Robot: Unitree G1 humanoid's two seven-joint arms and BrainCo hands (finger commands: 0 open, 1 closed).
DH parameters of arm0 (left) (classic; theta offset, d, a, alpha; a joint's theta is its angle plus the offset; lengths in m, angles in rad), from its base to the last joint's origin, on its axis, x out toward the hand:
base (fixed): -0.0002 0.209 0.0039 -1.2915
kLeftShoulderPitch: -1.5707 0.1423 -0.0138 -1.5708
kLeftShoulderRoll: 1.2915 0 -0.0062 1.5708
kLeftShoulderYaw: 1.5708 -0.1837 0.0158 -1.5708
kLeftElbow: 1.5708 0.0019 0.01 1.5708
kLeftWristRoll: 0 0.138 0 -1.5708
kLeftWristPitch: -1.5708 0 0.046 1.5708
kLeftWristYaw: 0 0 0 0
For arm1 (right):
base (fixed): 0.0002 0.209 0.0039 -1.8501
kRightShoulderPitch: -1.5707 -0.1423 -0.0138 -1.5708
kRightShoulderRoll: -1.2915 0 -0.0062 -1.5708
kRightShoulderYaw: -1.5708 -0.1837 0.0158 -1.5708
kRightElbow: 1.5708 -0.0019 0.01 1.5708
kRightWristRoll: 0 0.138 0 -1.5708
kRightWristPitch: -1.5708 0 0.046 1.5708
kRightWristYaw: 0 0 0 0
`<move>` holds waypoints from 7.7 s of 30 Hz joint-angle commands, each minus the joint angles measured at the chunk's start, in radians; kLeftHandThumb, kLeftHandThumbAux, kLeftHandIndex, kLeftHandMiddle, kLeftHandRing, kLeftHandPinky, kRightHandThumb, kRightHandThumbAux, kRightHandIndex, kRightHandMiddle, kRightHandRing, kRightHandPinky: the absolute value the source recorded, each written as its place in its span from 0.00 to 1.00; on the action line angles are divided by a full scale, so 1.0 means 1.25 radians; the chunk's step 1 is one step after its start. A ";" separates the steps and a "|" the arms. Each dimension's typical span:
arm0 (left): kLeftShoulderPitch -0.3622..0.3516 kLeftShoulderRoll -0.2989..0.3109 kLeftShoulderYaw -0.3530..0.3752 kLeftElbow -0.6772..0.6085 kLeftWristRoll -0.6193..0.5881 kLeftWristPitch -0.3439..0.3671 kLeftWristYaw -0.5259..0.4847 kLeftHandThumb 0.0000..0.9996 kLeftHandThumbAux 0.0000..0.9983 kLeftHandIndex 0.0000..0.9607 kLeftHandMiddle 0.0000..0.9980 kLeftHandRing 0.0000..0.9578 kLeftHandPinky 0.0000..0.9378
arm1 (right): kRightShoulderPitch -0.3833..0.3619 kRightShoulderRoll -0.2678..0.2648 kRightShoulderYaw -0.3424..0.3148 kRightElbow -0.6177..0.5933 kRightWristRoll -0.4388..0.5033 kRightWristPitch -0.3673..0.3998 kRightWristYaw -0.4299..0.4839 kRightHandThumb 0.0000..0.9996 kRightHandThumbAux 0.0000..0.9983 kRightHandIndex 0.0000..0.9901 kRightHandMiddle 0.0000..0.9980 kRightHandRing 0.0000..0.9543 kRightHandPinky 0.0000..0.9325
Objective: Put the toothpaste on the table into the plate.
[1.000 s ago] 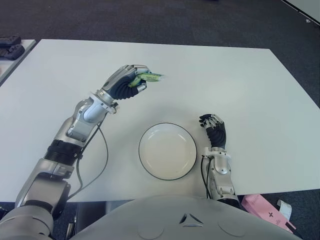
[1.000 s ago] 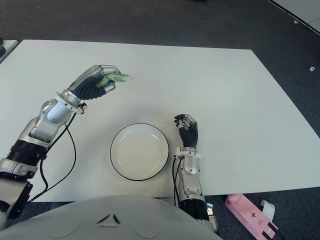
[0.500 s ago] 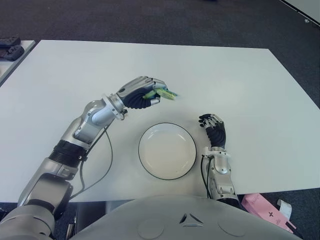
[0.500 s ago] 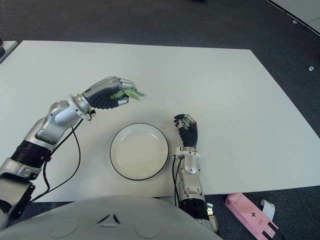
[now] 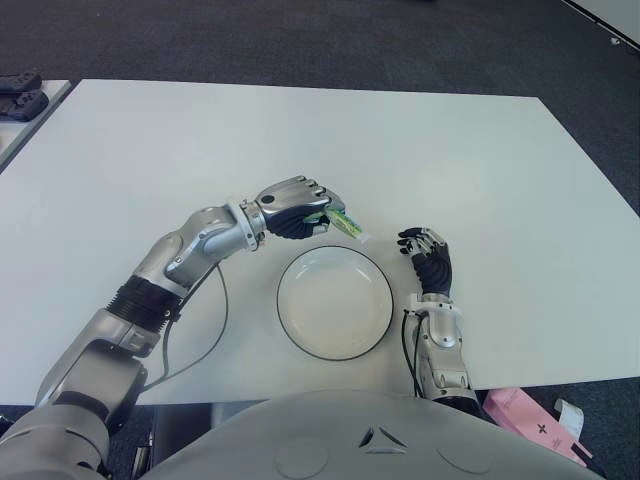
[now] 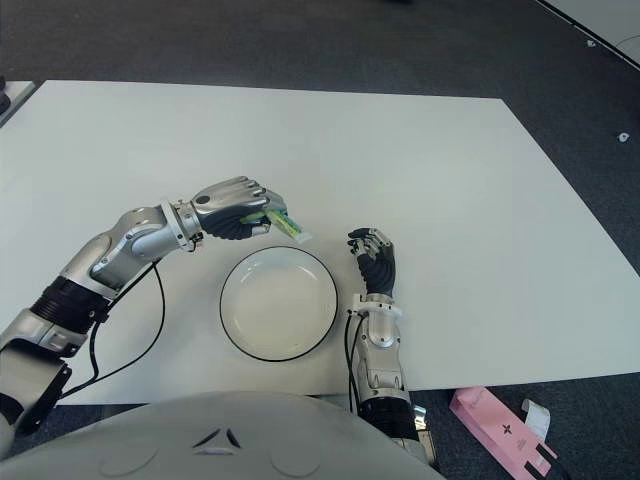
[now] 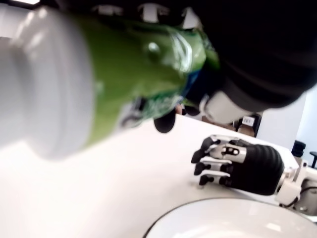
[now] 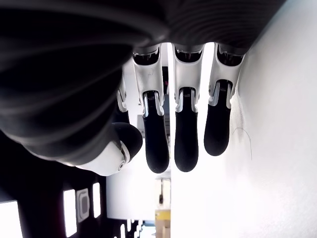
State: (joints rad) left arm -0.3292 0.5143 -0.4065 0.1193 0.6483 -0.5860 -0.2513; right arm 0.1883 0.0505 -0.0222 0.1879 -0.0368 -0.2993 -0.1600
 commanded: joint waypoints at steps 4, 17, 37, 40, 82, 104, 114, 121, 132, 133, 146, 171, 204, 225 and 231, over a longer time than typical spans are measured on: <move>0.005 0.007 -0.032 0.016 0.049 0.000 -0.009 0.74 0.70 0.46 0.85 0.89 0.91 | 0.006 0.015 0.000 0.006 0.000 0.017 -0.008 0.71 0.73 0.43 0.47 0.47 0.48; 0.023 0.008 -0.070 0.087 0.095 -0.018 0.018 0.73 0.70 0.46 0.83 0.87 0.90 | 0.009 0.017 0.000 0.005 0.002 0.018 -0.010 0.71 0.73 0.43 0.47 0.48 0.49; 0.129 0.038 -0.045 0.030 0.017 -0.044 0.024 0.71 0.70 0.46 0.79 0.82 0.81 | 0.002 0.014 -0.004 0.023 0.012 0.000 -0.002 0.71 0.73 0.43 0.47 0.48 0.48; 0.166 0.045 -0.025 -0.032 -0.058 -0.007 -0.028 0.70 0.71 0.45 0.77 0.79 0.77 | 0.005 0.016 -0.002 0.019 0.008 -0.001 -0.004 0.71 0.73 0.43 0.47 0.47 0.48; 0.292 0.085 0.140 -0.289 -0.404 0.125 -0.244 0.13 0.53 0.00 0.00 0.14 0.00 | 0.006 0.014 0.003 0.006 0.006 0.020 -0.002 0.71 0.73 0.43 0.47 0.47 0.48; 0.298 0.070 0.166 -0.259 -0.359 0.093 -0.223 0.16 0.53 0.00 0.00 0.16 0.00 | 0.008 0.021 0.004 -0.003 0.011 0.032 -0.003 0.71 0.73 0.43 0.46 0.47 0.48; 0.339 -0.014 0.236 -0.303 -0.261 0.200 -0.068 0.11 0.63 0.00 0.03 0.13 0.11 | 0.009 0.022 0.008 -0.003 0.004 0.032 -0.009 0.71 0.73 0.43 0.46 0.47 0.48; 0.350 -0.129 0.306 -0.329 -0.230 0.336 0.079 0.01 0.81 0.07 0.12 0.14 0.18 | 0.002 0.022 0.005 0.005 0.010 0.023 -0.008 0.71 0.73 0.43 0.46 0.47 0.48; 0.325 -0.264 0.381 -0.340 -0.331 0.509 0.162 0.00 0.94 0.23 0.25 0.22 0.24 | -0.015 0.021 0.001 0.031 0.009 0.008 -0.010 0.71 0.73 0.43 0.46 0.47 0.49; 0.318 -0.272 0.389 -0.336 -0.350 0.517 0.163 0.00 0.95 0.26 0.26 0.23 0.26 | -0.017 0.021 0.000 0.034 0.009 0.007 -0.010 0.71 0.73 0.43 0.46 0.47 0.49; 0.267 -0.330 0.488 -0.226 -0.528 0.550 0.190 0.20 1.00 0.38 0.36 0.35 0.39 | -0.034 0.018 -0.009 0.075 0.019 -0.016 -0.006 0.71 0.73 0.43 0.46 0.47 0.49; 0.315 -0.414 0.462 0.023 -0.634 0.351 0.135 0.17 1.00 0.45 0.40 0.44 0.48 | -0.068 0.012 -0.028 0.156 0.006 -0.144 -0.021 0.71 0.73 0.43 0.48 0.48 0.48; 0.414 -0.429 0.369 0.024 -0.627 0.351 0.112 0.19 1.00 0.49 0.42 0.45 0.46 | -0.008 0.015 -0.021 0.089 0.008 -0.181 -0.001 0.71 0.73 0.43 0.49 0.48 0.47; 0.536 -0.455 0.328 -0.051 -0.608 0.260 0.111 0.03 1.00 0.49 0.47 0.50 0.52 | 0.081 0.018 0.012 -0.068 0.042 -0.081 0.037 0.71 0.73 0.43 0.49 0.49 0.49; 0.566 -0.462 0.326 -0.058 -0.607 0.221 0.121 0.00 1.00 0.52 0.52 0.54 0.55 | 0.113 0.015 0.020 -0.122 0.048 -0.010 0.050 0.71 0.73 0.43 0.49 0.48 0.48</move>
State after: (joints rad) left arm 0.3598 -0.0566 0.0046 0.0545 -0.1170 -0.2859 -0.1039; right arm 0.3013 0.0518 -0.0055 0.0688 0.0047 -0.3820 -0.1068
